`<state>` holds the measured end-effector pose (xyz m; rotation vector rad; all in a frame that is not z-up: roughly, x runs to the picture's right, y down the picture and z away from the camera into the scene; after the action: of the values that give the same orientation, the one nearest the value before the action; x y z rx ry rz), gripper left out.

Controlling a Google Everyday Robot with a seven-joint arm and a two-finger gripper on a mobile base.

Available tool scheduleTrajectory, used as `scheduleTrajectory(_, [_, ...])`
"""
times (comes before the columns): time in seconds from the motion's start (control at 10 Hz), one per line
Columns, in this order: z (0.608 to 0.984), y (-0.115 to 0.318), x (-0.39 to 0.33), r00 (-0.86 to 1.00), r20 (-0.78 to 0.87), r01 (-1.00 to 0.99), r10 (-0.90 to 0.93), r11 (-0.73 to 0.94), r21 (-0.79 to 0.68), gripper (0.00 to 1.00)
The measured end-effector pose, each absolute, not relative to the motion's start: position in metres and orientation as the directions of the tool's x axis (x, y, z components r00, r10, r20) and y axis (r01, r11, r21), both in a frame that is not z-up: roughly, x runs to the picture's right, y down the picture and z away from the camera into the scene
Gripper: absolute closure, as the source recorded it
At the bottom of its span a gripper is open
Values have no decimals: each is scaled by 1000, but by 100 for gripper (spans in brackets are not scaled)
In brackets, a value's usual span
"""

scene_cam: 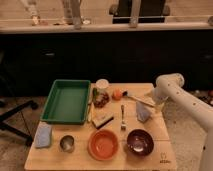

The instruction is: Wipe tray with towel

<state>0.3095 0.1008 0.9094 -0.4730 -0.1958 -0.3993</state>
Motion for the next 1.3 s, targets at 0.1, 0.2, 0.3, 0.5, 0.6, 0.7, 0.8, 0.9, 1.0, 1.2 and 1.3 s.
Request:
scheduleTrajectory(0.1, [907,102,307,892,298,439,-340,806,-396,20])
scheduleTrajectory(0.2, [906,102,304,883,314,455,-348,799,-393,20])
scheduleTrajectory(0.3, [905,103,300,871,334,476,-361,789,-388,20])
scheduleTrajectory(0.5, [903,106,297,857,356,498,-372,777,-386,20])
scheduleTrajectory(0.6, [902,107,295,853,364,505,-375,772,-387,20])
scheduleTrajectory(0.7, [902,108,294,847,373,513,-378,766,-387,20])
scheduleTrajectory(0.8, [901,111,288,833,397,533,-386,753,-386,20])
scheduleTrajectory(0.9, [901,112,285,823,412,545,-391,745,-384,20])
scheduleTrajectory(1.0, [901,113,281,814,425,557,-395,739,-379,20])
scheduleTrajectory(1.2, [898,118,276,794,457,581,-402,722,-375,20])
scheduleTrajectory(1.3, [898,120,274,786,468,590,-403,717,-372,20])
